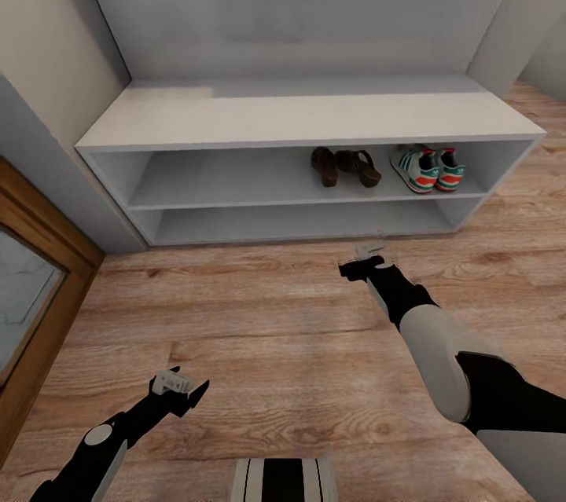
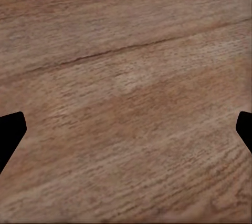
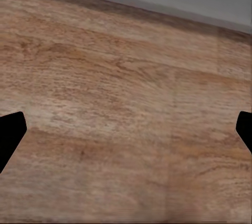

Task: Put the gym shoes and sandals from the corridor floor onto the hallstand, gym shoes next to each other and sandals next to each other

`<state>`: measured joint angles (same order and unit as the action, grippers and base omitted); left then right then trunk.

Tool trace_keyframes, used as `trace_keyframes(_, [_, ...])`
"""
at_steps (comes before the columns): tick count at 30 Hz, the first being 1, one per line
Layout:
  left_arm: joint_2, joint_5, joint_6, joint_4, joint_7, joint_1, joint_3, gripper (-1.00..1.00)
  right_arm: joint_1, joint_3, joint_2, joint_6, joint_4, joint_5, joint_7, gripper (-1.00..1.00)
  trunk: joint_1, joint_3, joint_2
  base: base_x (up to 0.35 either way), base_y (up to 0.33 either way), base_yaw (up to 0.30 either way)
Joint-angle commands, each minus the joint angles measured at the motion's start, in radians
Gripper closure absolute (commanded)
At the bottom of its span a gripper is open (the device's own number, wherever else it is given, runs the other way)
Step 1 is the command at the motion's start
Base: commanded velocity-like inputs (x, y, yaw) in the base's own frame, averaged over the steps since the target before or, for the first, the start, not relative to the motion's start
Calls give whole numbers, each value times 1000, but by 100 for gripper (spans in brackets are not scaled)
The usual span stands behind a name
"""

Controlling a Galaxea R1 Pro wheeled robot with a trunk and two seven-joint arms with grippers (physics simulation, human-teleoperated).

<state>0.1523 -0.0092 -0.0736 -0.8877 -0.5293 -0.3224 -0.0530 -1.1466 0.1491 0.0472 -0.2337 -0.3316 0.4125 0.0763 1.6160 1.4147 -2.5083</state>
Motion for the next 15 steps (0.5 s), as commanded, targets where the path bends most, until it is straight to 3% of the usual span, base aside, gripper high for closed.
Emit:
trace_keyframes(1, [0, 0, 0, 0, 0, 0, 0, -100, 12, 0, -4, 15, 0, 0, 0, -100, 0, 0, 0, -32, 0, 0])
trace_keyframes(9, [-1, 0, 0, 1, 0, 0, 1, -100, 69, 0, -40, 89, -1, -6, 16, -100, 0, 0, 0, -15, 0, 0])
trace_keyframes(15, [-4, 0, 0, 1, 0, 0, 1, -100, 91, 3, -88, 133, 2, -11, 86, -100, 0, 0, 0, -4, 0, 0])
